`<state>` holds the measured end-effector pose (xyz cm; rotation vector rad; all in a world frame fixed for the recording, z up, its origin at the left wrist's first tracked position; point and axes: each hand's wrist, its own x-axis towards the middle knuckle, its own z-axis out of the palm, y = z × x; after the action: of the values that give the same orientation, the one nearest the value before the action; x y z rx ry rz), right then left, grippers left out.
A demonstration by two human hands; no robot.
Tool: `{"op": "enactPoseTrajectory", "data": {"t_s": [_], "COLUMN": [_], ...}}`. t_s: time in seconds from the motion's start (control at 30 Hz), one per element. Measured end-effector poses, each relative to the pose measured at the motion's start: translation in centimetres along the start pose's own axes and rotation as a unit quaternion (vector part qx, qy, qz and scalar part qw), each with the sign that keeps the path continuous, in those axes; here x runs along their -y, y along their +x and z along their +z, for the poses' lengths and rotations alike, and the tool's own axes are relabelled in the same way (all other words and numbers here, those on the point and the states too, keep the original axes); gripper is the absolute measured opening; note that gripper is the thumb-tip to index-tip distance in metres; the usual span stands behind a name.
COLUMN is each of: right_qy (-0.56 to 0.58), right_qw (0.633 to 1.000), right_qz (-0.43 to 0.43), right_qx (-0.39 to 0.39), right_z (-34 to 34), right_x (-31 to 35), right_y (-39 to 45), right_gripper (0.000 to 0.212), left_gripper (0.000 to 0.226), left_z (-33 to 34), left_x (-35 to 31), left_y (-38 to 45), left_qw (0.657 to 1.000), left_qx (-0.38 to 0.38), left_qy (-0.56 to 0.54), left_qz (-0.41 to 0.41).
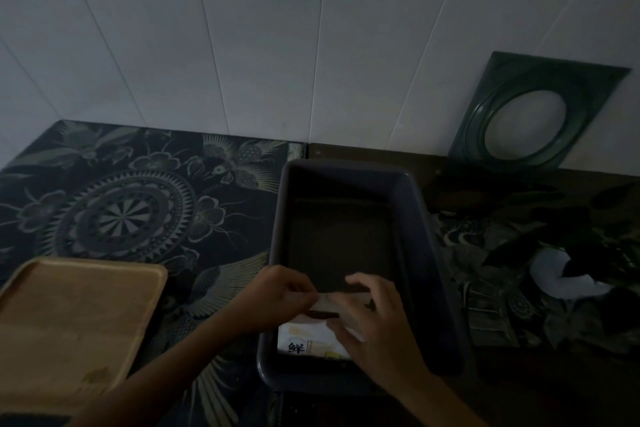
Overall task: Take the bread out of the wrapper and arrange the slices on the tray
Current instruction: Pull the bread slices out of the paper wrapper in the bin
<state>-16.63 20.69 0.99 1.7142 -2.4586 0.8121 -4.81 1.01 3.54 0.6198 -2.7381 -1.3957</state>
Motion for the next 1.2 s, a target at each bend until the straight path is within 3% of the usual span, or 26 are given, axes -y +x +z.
{"op": "enactPoseTrajectory", "data": {"t_s": [0.23, 0.67, 1.07, 1.2], "right_qy": [-0.066, -0.047, -0.04, -0.021], "right_qw": [0.994, 0.975, 0.976, 0.984], "right_qz": [-0.089, -0.189, -0.159, -0.128], "right_qx": [-0.018, 0.111, 0.145, 0.123], "right_z": [0.6, -1.8, -3.1, -3.7], "right_x": [1.1, 2.5, 3.4, 3.8], "right_y": [-0.1, -3.4, -3.1, -2.1], "right_gripper": [0.008, 0.015, 0.016, 0.034], "left_gripper": [0.013, 0.014, 0.016, 0.019], "left_z": [-0.8, -2.0, -2.0, -1.8], "left_x": [-0.2, 1.2, 1.5, 0.9], "left_y": [1.2, 3.3, 2.1, 1.3], "left_qw": [0.998, 0.98, 0.972, 0.973], "left_qx": [-0.022, -0.068, -0.062, -0.047], "left_qy": [0.036, 0.12, 0.123, 0.114], "left_qz": [0.049, 0.143, 0.19, 0.197]}}
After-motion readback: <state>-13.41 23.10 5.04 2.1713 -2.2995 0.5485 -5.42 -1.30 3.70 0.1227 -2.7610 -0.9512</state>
